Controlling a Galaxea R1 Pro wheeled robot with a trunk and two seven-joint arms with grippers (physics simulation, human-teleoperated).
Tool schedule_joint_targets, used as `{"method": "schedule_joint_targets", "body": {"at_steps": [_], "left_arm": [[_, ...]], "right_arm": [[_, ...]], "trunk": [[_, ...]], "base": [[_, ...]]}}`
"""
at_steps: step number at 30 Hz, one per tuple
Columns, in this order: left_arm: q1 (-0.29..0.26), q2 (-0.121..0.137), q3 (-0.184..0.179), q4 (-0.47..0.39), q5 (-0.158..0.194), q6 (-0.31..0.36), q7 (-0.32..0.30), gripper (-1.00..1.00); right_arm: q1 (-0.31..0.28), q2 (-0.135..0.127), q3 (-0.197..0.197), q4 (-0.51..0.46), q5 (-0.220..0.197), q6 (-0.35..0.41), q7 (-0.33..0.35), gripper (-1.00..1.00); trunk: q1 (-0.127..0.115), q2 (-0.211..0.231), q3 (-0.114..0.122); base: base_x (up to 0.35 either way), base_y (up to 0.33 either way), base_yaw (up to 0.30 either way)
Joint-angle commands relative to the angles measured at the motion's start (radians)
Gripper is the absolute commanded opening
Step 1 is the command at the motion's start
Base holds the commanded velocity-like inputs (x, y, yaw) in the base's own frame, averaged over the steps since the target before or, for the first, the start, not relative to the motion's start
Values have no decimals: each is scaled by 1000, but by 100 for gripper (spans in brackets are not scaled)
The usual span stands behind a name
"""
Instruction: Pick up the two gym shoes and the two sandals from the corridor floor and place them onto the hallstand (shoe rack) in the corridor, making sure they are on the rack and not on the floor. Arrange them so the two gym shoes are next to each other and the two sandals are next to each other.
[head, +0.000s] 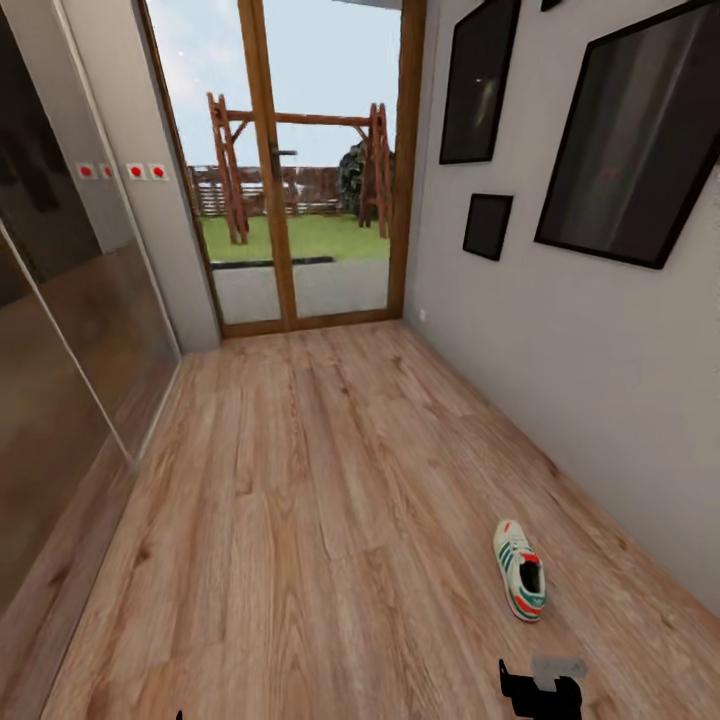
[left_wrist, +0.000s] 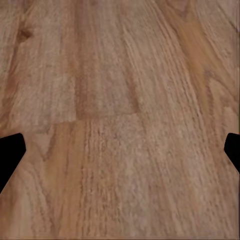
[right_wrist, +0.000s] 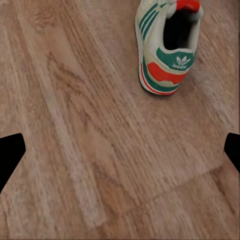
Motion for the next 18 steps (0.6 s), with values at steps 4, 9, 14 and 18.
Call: {"method": "schedule_joint_targets", "body": {"at_steps": [4, 9, 14, 18], "left_arm": [[0, 0, 2, 1, 10, -1, -10, 100], [0, 0, 2, 1, 10, -2, -10, 100], [0, 0, 2, 1, 10, -2, -10, 100], [0, 0, 2, 1, 10, -2, -11, 100]], "right_arm": [[0, 0, 0, 1, 0, -3, -2, 100], [0, 0, 0, 1, 0, -3, -2, 100], [0, 0, 0, 1, 0, -3, -2, 100], [0, 0, 0, 1, 0, -3, -2, 100]], "trunk": [[0, 0, 3], [0, 0, 8], [0, 0, 13], [0, 0, 17]], "base": [[337, 1, -190], [323, 0, -196], [102, 0, -199], [34, 0, -200]]}}
